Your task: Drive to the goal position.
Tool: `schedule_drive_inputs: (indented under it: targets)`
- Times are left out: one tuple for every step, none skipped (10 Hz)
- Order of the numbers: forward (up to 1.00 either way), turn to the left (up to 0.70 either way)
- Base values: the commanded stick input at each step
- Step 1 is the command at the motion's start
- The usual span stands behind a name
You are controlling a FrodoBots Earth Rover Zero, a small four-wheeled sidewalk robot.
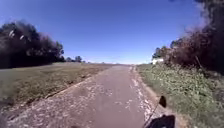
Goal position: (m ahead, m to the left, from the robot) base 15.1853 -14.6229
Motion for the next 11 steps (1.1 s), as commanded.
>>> schedule_drive_inputs:
  targets:
    - [0.70,0.02]
    - [0.70,0.02]
    - [0.70,0.02]
    - [0.70,0.02]
    - [0.70,0.02]
    - [0.70,0.02]
    - [0.70,0.02]
    - [0.70,0.02]
    - [0.70,0.02]
    - [0.70,0.02]
    - [0.70,0.02]
